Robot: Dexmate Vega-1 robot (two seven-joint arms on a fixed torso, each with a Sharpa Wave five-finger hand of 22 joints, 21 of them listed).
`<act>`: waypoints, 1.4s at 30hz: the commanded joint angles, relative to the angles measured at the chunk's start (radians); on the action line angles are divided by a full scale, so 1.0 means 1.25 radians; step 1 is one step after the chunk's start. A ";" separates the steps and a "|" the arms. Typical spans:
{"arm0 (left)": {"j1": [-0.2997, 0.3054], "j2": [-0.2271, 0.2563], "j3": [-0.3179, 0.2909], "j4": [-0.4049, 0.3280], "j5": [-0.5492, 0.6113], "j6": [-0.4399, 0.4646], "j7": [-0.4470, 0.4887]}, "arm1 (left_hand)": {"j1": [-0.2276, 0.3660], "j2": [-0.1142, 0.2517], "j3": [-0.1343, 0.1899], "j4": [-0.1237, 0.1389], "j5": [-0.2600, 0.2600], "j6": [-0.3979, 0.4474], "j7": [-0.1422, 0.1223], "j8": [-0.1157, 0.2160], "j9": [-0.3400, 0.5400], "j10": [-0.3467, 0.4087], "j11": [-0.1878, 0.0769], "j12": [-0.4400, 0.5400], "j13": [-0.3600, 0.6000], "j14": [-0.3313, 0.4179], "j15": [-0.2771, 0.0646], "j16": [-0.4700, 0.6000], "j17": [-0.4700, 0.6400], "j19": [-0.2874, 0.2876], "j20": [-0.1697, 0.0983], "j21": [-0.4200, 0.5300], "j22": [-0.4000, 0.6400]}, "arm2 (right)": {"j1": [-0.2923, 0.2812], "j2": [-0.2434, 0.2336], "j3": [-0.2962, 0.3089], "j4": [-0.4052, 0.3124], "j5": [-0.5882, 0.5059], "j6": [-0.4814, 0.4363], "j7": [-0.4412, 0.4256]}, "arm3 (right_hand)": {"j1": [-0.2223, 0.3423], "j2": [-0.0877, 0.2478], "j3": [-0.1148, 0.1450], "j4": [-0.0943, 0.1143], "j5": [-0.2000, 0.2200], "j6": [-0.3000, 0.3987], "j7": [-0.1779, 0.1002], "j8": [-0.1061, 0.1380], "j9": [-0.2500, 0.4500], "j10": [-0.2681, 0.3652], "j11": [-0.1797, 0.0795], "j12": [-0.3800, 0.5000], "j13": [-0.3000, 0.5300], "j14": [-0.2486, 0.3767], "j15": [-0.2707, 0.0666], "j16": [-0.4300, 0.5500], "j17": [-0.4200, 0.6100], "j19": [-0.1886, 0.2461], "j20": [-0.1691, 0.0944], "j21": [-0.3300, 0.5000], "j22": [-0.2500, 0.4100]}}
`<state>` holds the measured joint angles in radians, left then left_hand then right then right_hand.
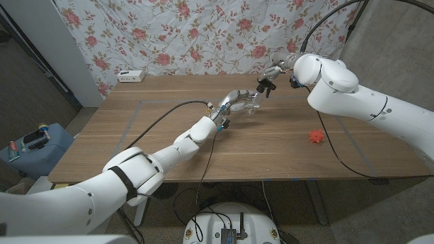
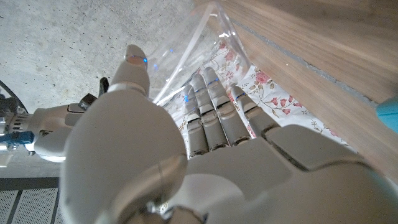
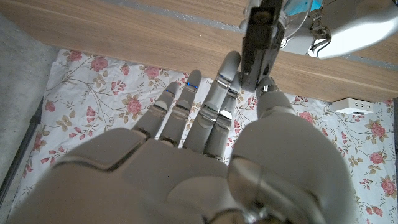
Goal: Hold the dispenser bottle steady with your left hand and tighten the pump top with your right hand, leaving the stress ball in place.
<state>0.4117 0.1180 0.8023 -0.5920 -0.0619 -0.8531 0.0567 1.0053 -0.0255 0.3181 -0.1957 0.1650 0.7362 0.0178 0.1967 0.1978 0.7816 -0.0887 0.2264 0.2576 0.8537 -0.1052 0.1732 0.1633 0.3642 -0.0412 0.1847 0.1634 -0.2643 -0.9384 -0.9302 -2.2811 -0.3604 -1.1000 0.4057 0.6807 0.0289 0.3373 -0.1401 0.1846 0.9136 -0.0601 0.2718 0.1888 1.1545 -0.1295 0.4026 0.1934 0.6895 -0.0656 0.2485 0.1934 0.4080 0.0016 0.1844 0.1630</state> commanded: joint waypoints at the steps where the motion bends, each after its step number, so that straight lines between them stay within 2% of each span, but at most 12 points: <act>1: 0.009 0.005 -0.003 -0.016 0.002 0.008 -0.001 | -0.034 0.046 0.046 0.037 0.007 0.083 -0.026 0.004 0.002 0.014 -0.005 0.001 0.005 -0.001 -0.051 0.003 0.000 0.004 -0.090 -0.001 0.002 | 0.009 -0.016 -0.008 -0.017 0.012 -0.014 -0.002 | -0.029 -0.007 -0.015 0.004 -0.002 -0.022 0.006 -0.016 0.005 -0.021 0.011 -0.011 0.004 -0.017 -0.055 -0.012 0.002 -0.010 0.004 -0.004 0.003; 13: 0.019 0.010 -0.006 -0.038 0.007 0.016 0.007 | -0.035 0.047 0.048 0.037 0.007 0.084 -0.027 0.004 0.002 0.015 -0.005 0.002 0.006 -0.001 -0.053 0.004 0.000 0.004 -0.089 -0.001 0.001 | 0.005 -0.040 0.003 -0.038 0.024 -0.009 -0.004 | -0.091 -0.018 -0.047 0.024 -0.007 -0.079 0.014 -0.052 0.009 -0.092 0.043 -0.038 0.012 -0.070 -0.017 -0.037 0.004 -0.035 0.015 -0.004 0.003; 15: 0.021 0.010 -0.007 -0.038 0.008 0.014 0.010 | -0.034 0.047 0.048 0.037 0.007 0.085 -0.028 0.005 0.002 0.016 -0.004 0.002 0.006 -0.001 -0.053 0.004 0.000 0.004 -0.090 -0.001 0.001 | 0.001 -0.045 0.008 -0.041 0.026 -0.002 -0.007 | -0.117 -0.016 -0.057 0.035 -0.007 -0.094 0.015 -0.058 0.010 -0.123 0.055 -0.048 0.017 -0.088 -0.007 -0.042 0.005 -0.044 0.020 -0.004 0.003; 18: 0.023 0.010 -0.008 -0.041 0.009 0.014 0.015 | -0.035 0.046 0.048 0.037 0.007 0.085 -0.026 0.004 0.002 0.017 -0.006 0.002 0.007 -0.001 -0.052 0.004 0.000 0.004 -0.090 -0.001 0.001 | -0.001 -0.054 0.013 -0.049 0.026 0.003 -0.005 | -0.133 -0.018 -0.064 0.039 -0.007 -0.108 0.017 -0.062 0.011 -0.151 0.071 -0.056 0.022 -0.104 0.005 -0.046 0.005 -0.051 0.024 -0.004 0.003; 20: 0.025 0.011 -0.009 -0.044 0.010 0.015 0.017 | -0.035 0.047 0.049 0.037 0.007 0.084 -0.026 0.004 0.002 0.017 -0.004 0.002 0.006 -0.001 -0.052 0.004 0.000 0.004 -0.091 -0.001 0.001 | 0.007 -0.061 0.010 -0.054 0.022 0.001 0.007 | -0.142 -0.019 -0.068 0.040 -0.008 -0.120 0.019 -0.064 0.012 -0.176 0.076 -0.063 0.027 -0.114 0.031 -0.046 0.005 -0.057 0.032 -0.004 0.003; 22: 0.027 0.011 -0.011 -0.045 0.010 0.014 0.020 | -0.035 0.047 0.049 0.037 0.007 0.085 -0.026 0.004 0.002 0.017 -0.004 0.002 0.007 0.000 -0.052 0.004 0.000 0.005 -0.091 0.000 0.001 | 0.006 -0.070 0.018 -0.058 0.027 0.013 0.015 | -0.149 -0.019 -0.071 0.041 -0.008 -0.131 0.016 -0.066 0.013 -0.189 0.078 -0.066 0.030 -0.112 0.044 -0.044 0.005 -0.060 0.037 -0.004 0.003; 29: 0.030 0.007 -0.015 -0.039 0.001 0.009 0.018 | -0.035 0.047 0.050 0.037 0.007 0.085 -0.026 0.004 0.002 0.018 -0.003 0.002 0.007 -0.001 -0.054 0.004 0.000 0.005 -0.091 0.000 0.001 | -0.013 -0.098 0.050 -0.066 0.030 0.065 0.026 | -0.149 -0.014 -0.072 0.032 -0.006 -0.173 0.002 -0.068 0.017 -0.267 0.097 -0.088 0.043 -0.143 0.069 -0.049 0.002 -0.068 0.047 -0.002 0.003; 31: 0.033 0.007 -0.018 -0.040 -0.004 0.008 0.016 | -0.036 0.046 0.050 0.037 0.007 0.086 -0.027 0.005 0.002 0.019 -0.004 0.002 0.007 -0.001 -0.053 0.004 0.000 0.005 -0.092 0.000 0.001 | -0.022 -0.108 0.063 -0.066 0.031 0.089 0.028 | -0.145 -0.012 -0.070 0.026 -0.005 -0.192 -0.003 -0.069 0.018 -0.301 0.094 -0.099 0.047 -0.157 0.071 -0.051 0.002 -0.071 0.052 -0.002 0.003; 32: 0.034 0.007 -0.019 -0.042 -0.005 0.009 0.017 | -0.036 0.047 0.050 0.037 0.007 0.086 -0.027 0.005 0.002 0.018 -0.005 0.001 0.007 0.000 -0.052 0.004 0.000 0.005 -0.092 0.000 0.001 | -0.026 -0.112 0.069 -0.067 0.030 0.100 0.030 | -0.143 -0.011 -0.069 0.023 -0.005 -0.202 -0.008 -0.068 0.018 -0.317 0.103 -0.104 0.049 -0.165 0.078 -0.051 0.001 -0.071 0.054 -0.001 0.003; 36: 0.038 0.006 -0.024 -0.044 -0.016 0.010 0.009 | -0.037 0.047 0.051 0.038 0.007 0.086 -0.027 0.004 0.002 0.018 -0.004 0.001 0.007 0.000 -0.054 0.004 0.000 0.005 -0.092 0.000 0.001 | -0.047 -0.126 0.095 -0.070 0.021 0.132 0.034 | -0.132 -0.009 -0.066 0.012 -0.004 -0.219 -0.028 -0.065 0.019 -0.372 0.103 -0.122 0.055 -0.186 0.080 -0.051 0.000 -0.076 0.059 -0.002 0.003; 41: 0.037 0.006 -0.024 -0.042 -0.013 0.004 0.010 | -0.037 0.046 0.051 0.037 0.007 0.086 -0.026 0.004 0.002 0.018 -0.005 0.000 0.007 0.000 -0.053 0.004 0.000 0.005 -0.092 0.000 0.001 | -0.074 -0.134 0.127 -0.068 0.016 0.173 0.039 | -0.122 -0.008 -0.062 0.004 -0.003 -0.240 -0.039 -0.066 0.020 -0.409 0.108 -0.135 0.058 -0.202 0.079 -0.052 0.000 -0.078 0.060 -0.001 0.003; 42: 0.038 0.008 -0.024 -0.045 -0.011 0.003 0.011 | -0.037 0.046 0.051 0.037 0.007 0.087 -0.026 0.005 0.002 0.019 -0.005 0.001 0.007 0.000 -0.053 0.004 0.000 0.006 -0.093 0.000 0.001 | -0.083 -0.137 0.139 -0.066 0.021 0.188 0.038 | -0.116 -0.007 -0.060 0.001 -0.003 -0.247 -0.045 -0.066 0.020 -0.423 0.102 -0.140 0.060 -0.209 0.076 -0.052 -0.001 -0.079 0.061 -0.001 0.003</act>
<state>0.4531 0.1274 0.7789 -0.6445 -0.0695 -0.8388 0.0750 1.0053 -0.0255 0.3224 -0.1999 0.1669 0.7363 0.0179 0.1970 0.1977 0.7869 -0.0837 0.2223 0.2623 0.8503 -0.1051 0.1731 0.1633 0.3642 -0.0412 0.1847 0.1633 -0.3069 -1.0738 -0.8366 -2.3613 -0.3273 -0.9768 0.4399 0.5191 0.0188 0.2571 -0.1306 0.1772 0.6182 -0.1065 0.1910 0.2119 0.6493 0.0042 0.2362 0.2628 0.4401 0.0309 0.1878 0.1904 0.3109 0.0704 0.1845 0.1654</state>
